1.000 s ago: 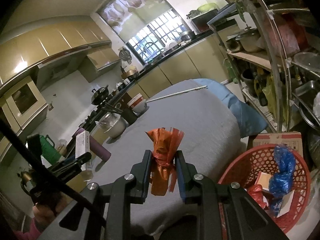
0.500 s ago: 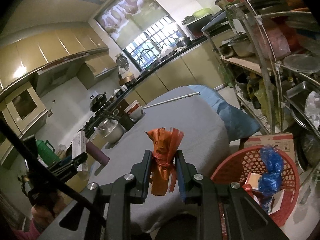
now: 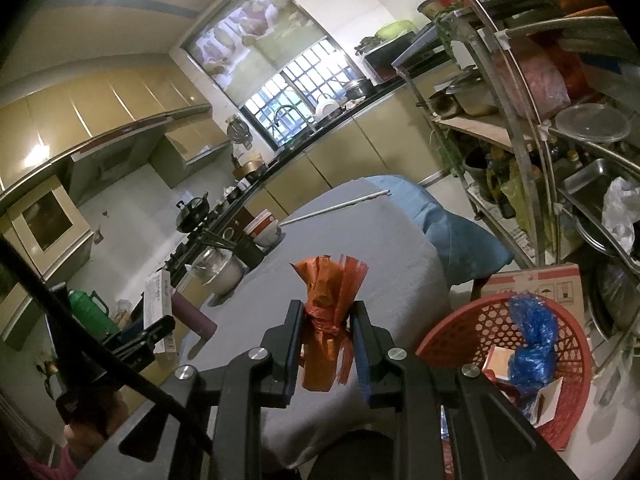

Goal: Collect trash

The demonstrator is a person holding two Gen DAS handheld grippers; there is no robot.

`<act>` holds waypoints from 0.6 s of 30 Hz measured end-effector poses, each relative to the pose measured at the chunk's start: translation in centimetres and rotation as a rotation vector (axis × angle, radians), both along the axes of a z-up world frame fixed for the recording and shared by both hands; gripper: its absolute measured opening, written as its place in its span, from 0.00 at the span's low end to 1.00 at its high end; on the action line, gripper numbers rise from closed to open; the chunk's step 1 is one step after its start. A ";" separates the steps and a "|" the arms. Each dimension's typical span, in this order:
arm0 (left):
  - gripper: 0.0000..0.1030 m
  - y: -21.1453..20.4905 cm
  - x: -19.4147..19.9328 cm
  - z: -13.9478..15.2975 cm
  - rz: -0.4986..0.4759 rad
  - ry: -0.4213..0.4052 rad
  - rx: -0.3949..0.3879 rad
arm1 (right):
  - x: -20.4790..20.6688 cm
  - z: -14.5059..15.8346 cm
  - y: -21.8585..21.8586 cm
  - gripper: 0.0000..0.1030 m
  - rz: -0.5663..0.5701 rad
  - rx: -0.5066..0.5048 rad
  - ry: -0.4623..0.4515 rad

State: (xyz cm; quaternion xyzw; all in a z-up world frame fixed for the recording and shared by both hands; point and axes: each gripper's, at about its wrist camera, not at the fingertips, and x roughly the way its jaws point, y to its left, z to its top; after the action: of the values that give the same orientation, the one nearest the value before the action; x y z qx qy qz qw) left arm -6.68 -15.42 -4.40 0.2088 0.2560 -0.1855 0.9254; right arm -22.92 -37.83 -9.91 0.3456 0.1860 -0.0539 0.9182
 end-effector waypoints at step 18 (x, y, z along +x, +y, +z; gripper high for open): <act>0.49 -0.7 0.6 -0.9 -0.012 0.022 0.025 | 0.4 -0.4 -0.4 0.24 0.001 0.022 -0.001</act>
State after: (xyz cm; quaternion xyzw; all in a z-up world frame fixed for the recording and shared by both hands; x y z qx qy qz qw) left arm -6.12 -16.11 -5.26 0.2199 0.2675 -0.1899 0.9187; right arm -22.56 -38.23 -10.32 0.3557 0.1864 -0.0512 0.9144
